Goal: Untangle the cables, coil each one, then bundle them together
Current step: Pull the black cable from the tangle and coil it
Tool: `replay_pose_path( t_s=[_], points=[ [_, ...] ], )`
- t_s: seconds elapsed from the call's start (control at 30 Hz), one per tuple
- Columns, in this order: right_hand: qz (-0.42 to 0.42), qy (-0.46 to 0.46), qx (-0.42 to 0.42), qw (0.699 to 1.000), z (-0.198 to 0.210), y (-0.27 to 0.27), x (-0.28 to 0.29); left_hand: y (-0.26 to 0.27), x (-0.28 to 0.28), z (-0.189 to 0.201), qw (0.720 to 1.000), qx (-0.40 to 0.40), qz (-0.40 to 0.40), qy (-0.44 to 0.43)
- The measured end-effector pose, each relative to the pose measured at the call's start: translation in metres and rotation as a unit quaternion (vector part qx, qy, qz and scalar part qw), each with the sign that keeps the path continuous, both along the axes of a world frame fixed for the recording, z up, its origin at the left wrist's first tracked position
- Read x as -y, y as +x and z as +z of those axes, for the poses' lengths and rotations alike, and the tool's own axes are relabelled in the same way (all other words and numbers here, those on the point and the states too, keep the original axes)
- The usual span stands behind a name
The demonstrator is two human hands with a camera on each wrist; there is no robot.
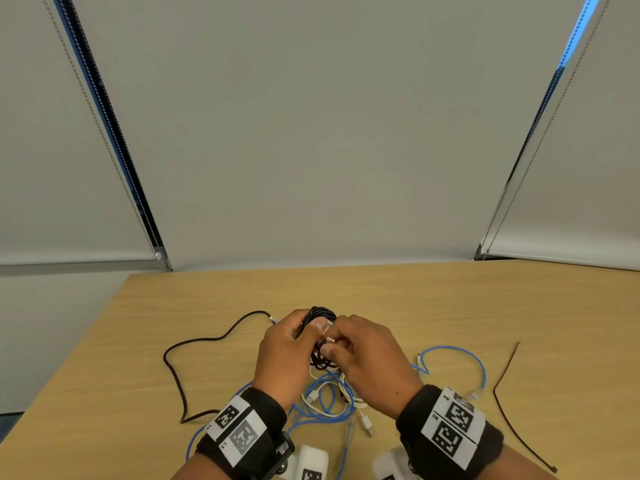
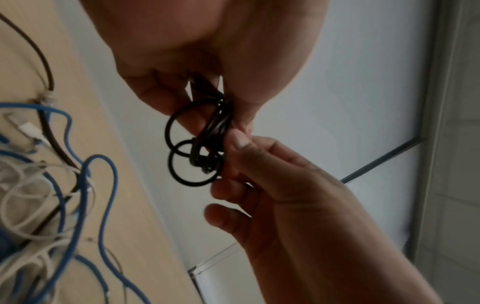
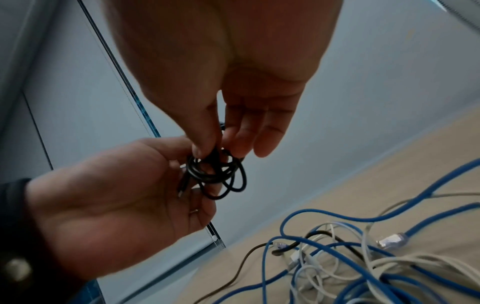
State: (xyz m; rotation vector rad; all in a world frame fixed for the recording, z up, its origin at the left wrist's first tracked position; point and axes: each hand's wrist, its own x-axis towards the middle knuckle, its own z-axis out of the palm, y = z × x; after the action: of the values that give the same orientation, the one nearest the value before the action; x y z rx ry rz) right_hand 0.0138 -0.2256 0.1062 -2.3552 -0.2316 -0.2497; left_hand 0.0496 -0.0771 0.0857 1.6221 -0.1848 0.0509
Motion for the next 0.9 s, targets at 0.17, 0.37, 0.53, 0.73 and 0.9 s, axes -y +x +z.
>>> replay_pose_path(
  t_s=[0.17, 0.37, 0.53, 0.73, 0.9],
  points=[
    [-0.009, 0.297, -0.129, 0.946, 0.002, 0.002, 0.003, 0.007, -0.013, -0.006, 0.993, 0.000, -0.068, 0.096],
    [-0.002, 0.317, -0.128, 0.940, 0.000, 0.007, 0.004, 0.010, -0.025, -0.006, 0.981, -0.033, -0.161, 0.105],
    [0.013, 0.330, -0.149, 0.932, -0.002, 0.009, 0.001, 0.009, -0.030, -0.003, 0.962, -0.071, -0.249, 0.089],
    [-0.009, 0.301, -0.116, 0.947, -0.006, 0.012, 0.003, 0.009, -0.026, -0.008, 0.983, -0.078, -0.136, 0.099],
    [-0.026, 0.268, -0.104, 0.957, -0.011, 0.014, 0.004, 0.002, -0.027, -0.022, 0.983, 0.021, -0.071, 0.168]
  ],
)
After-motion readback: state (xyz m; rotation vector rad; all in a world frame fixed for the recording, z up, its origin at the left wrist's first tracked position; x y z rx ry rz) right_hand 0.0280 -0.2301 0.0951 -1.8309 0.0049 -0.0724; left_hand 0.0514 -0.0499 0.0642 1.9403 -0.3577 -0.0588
